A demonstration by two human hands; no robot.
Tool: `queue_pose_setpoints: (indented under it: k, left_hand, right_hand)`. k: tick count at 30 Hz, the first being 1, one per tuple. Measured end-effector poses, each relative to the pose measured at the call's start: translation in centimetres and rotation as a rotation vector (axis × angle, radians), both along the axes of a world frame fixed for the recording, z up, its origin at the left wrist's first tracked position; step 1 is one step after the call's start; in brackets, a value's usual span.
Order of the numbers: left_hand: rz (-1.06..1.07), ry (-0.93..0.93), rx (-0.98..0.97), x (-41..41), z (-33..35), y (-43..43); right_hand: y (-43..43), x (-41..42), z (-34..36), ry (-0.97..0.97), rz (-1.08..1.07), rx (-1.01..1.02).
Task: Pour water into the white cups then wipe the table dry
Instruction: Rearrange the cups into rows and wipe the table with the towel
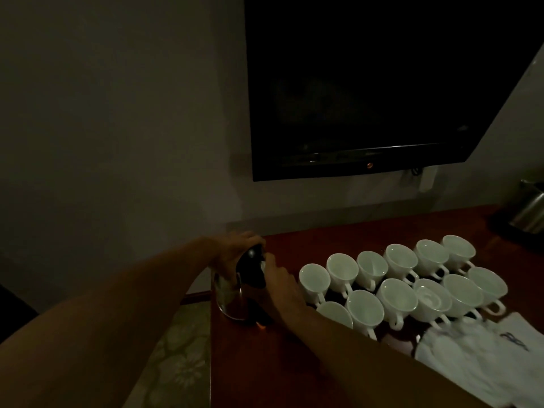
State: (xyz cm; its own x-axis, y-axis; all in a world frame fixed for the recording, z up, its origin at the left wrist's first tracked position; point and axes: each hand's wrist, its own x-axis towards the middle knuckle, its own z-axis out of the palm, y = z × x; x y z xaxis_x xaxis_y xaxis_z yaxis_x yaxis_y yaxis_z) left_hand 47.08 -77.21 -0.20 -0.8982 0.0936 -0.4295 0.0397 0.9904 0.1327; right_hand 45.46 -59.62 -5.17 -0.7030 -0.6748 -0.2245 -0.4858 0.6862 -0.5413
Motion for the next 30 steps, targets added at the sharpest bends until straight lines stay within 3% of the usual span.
queue_pose_setpoints:
  k: [11,21,30]
  left_hand:
    - [0.063,0.060,0.010,0.7,1.7,-1.4]
    - [0.032,0.116,-0.086,-1.9,12.3,0.2]
    - [-0.035,0.145,-0.145,-9.6,19.4,8.8]
  right_hand:
    - [-0.5,0.1,3.3,0.004,0.043,-0.045]
    - [1.1,-2.9,12.1,0.075,0.106,-0.288]
    - [8.5,-9.7,17.1,0.091,-0.023,-0.384]
